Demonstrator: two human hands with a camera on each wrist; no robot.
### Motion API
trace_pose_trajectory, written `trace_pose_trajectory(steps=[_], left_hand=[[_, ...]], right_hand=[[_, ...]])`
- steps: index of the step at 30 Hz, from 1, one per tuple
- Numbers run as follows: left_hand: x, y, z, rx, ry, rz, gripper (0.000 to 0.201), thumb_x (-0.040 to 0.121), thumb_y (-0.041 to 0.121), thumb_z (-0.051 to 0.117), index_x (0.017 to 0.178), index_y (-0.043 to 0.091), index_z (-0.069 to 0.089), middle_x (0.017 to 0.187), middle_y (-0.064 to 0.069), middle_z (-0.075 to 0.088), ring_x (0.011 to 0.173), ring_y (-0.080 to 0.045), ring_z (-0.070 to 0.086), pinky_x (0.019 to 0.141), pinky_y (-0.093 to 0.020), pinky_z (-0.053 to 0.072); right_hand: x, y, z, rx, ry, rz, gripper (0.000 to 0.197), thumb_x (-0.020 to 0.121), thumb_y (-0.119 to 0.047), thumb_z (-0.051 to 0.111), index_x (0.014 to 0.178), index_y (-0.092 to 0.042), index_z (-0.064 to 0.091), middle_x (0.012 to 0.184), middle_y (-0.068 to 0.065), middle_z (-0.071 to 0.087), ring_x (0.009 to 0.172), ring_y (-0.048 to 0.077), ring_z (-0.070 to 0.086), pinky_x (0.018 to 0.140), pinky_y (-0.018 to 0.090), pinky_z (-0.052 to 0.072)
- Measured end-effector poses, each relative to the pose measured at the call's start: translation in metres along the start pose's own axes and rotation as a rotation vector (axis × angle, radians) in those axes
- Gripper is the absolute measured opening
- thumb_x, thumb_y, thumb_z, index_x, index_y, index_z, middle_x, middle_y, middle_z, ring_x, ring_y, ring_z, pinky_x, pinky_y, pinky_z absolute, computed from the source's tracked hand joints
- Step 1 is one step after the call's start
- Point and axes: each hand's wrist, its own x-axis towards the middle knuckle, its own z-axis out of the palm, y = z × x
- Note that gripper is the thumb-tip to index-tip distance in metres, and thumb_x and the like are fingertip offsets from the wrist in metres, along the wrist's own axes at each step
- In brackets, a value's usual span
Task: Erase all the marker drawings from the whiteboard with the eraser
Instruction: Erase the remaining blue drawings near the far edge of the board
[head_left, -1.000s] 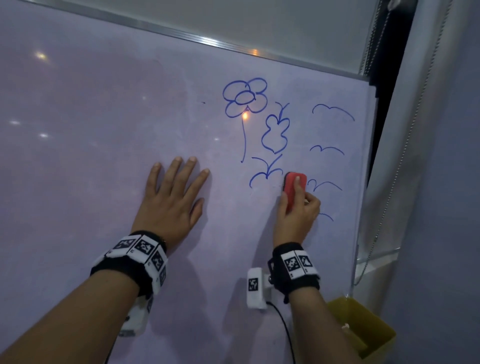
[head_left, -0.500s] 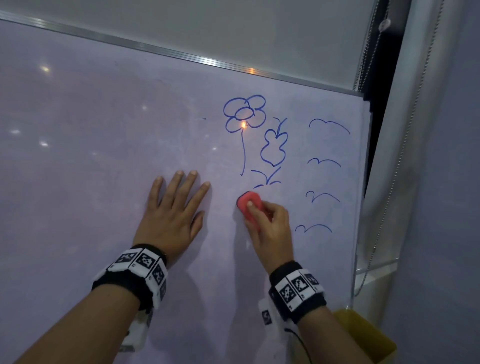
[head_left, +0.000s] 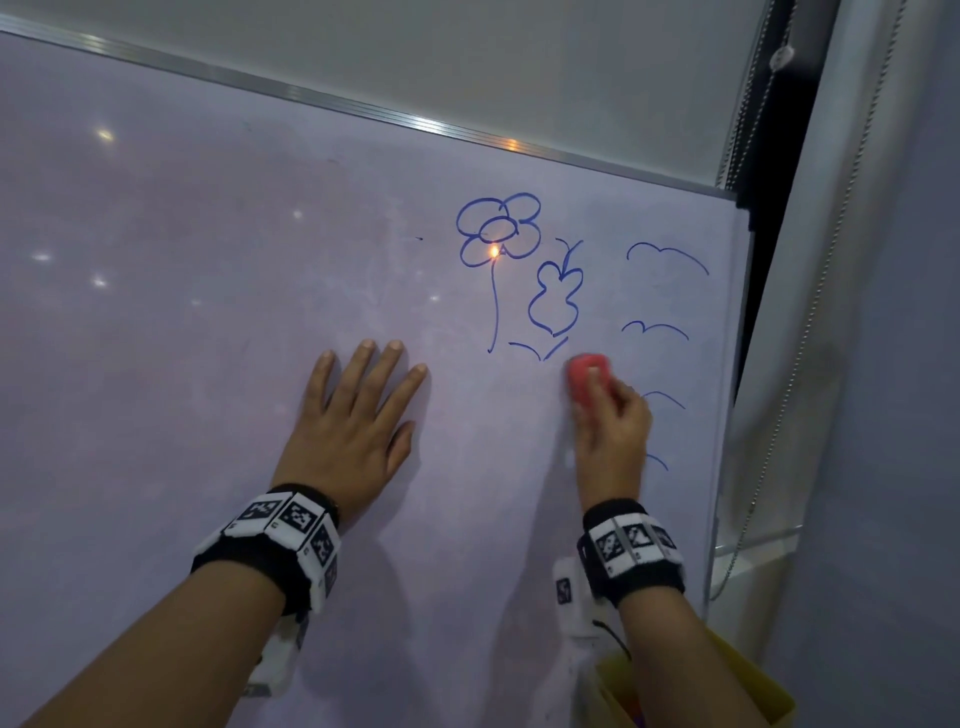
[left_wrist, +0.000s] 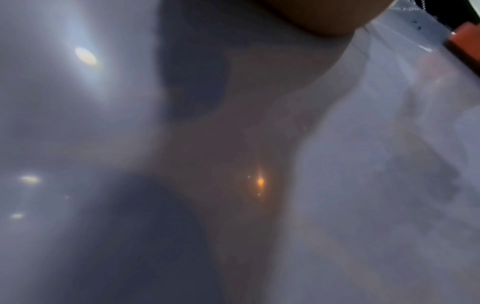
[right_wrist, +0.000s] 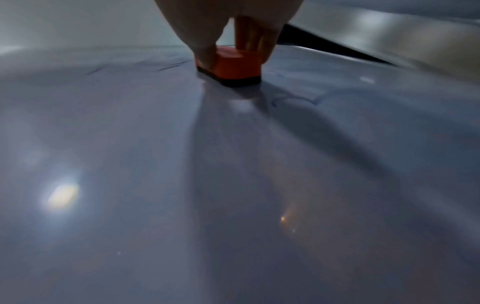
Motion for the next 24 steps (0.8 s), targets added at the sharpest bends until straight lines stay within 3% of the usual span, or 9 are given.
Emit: trace_pose_trajectory(steps=[3, 6, 8, 14, 16, 18, 20, 22, 24], left_hand=[[-0.001, 0.000, 0.002, 0.000, -0.008, -0.005, 0.052, 0.092, 0.035, 0.032, 0.140, 0.017, 0.034, 0.147, -0.010, 0.026, 0.145, -0.020, -0.004, 0.115, -0.045, 0.001], [-0.001, 0.000, 0.001, -0.014, -0.013, -0.012, 0.052, 0.091, 0.035, 0.032, 0.140, 0.017, 0.033, 0.147, -0.010, 0.026, 0.144, -0.017, -0.008, 0.115, -0.046, 0.003], [-0.001, 0.000, 0.001, -0.015, -0.009, -0.007, 0.052, 0.092, 0.035, 0.031, 0.140, 0.017, 0.033, 0.147, -0.010, 0.025, 0.144, -0.018, -0.007, 0.114, -0.046, 0.004], [-0.001, 0.001, 0.002, -0.015, -0.001, -0.003, 0.052, 0.091, 0.034, 0.034, 0.140, 0.017, 0.034, 0.146, -0.010, 0.026, 0.140, -0.028, 0.011, 0.114, -0.046, 0.004], [-0.001, 0.001, 0.002, -0.026, -0.005, -0.011, 0.052, 0.091, 0.034, 0.033, 0.140, 0.016, 0.034, 0.147, -0.010, 0.026, 0.143, -0.026, 0.005, 0.114, -0.047, 0.004], [-0.001, 0.001, 0.001, -0.029, -0.009, -0.010, 0.052, 0.091, 0.034, 0.032, 0.140, 0.016, 0.034, 0.147, -0.010, 0.026, 0.143, -0.026, 0.007, 0.114, -0.047, 0.005], [-0.001, 0.001, 0.000, -0.034, -0.014, -0.006, 0.052, 0.091, 0.034, 0.033, 0.139, 0.016, 0.034, 0.146, -0.010, 0.027, 0.138, -0.029, 0.019, 0.114, -0.047, 0.006], [0.000, 0.001, -0.001, -0.027, -0.016, -0.004, 0.052, 0.090, 0.034, 0.033, 0.138, 0.016, 0.035, 0.145, -0.010, 0.028, 0.134, -0.031, 0.025, 0.113, -0.047, 0.006], [0.000, 0.001, 0.000, -0.013, -0.027, -0.003, 0.052, 0.090, 0.035, 0.033, 0.139, 0.017, 0.034, 0.145, -0.010, 0.028, 0.138, -0.030, 0.019, 0.113, -0.047, 0.006]], right_hand=[[-0.005, -0.003, 0.005, -0.135, 0.089, 0.115, 0.044, 0.089, -0.018, 0.046, 0.129, -0.001, 0.053, 0.114, 0.026, 0.051, 0.106, 0.033, 0.046, 0.094, 0.038, 0.038], [-0.019, -0.025, 0.021, -0.065, -0.144, -0.118, 0.041, 0.097, -0.035, 0.043, 0.126, -0.008, 0.057, 0.106, -0.023, 0.044, 0.100, -0.018, 0.038, 0.088, -0.001, 0.025], [-0.024, -0.026, 0.023, -0.128, -0.288, -0.209, 0.056, 0.093, -0.059, 0.032, 0.129, -0.022, 0.053, 0.107, -0.034, 0.034, 0.100, -0.030, 0.027, 0.085, -0.006, 0.021], [-0.008, -0.023, 0.027, -0.089, 0.154, 0.153, 0.048, 0.086, -0.013, 0.051, 0.134, -0.006, 0.048, 0.114, 0.027, 0.050, 0.104, 0.038, 0.044, 0.092, 0.041, 0.040], [-0.016, -0.048, 0.034, -0.071, 0.070, 0.036, 0.045, 0.090, -0.021, 0.048, 0.132, -0.006, 0.051, 0.114, 0.013, 0.051, 0.106, 0.021, 0.042, 0.093, 0.027, 0.036], [-0.025, -0.054, 0.036, -0.050, -0.168, -0.074, 0.043, 0.096, -0.040, 0.042, 0.130, -0.018, 0.054, 0.112, -0.024, 0.041, 0.104, -0.018, 0.033, 0.089, 0.000, 0.023], [-0.020, -0.044, 0.032, -0.113, -0.248, -0.156, 0.046, 0.094, -0.053, 0.038, 0.128, -0.026, 0.053, 0.103, -0.035, 0.033, 0.097, -0.033, 0.025, 0.082, -0.006, 0.022], [-0.005, -0.036, 0.024, -0.122, -0.121, -0.077, 0.037, 0.096, -0.038, 0.047, 0.128, -0.021, 0.054, 0.110, -0.024, 0.044, 0.102, -0.019, 0.035, 0.090, 0.006, 0.033], [0.000, -0.041, 0.027, -0.102, 0.048, -0.012, 0.044, 0.088, -0.012, 0.056, 0.132, -0.012, 0.052, 0.114, 0.011, 0.053, 0.104, 0.016, 0.042, 0.090, 0.027, 0.039]])
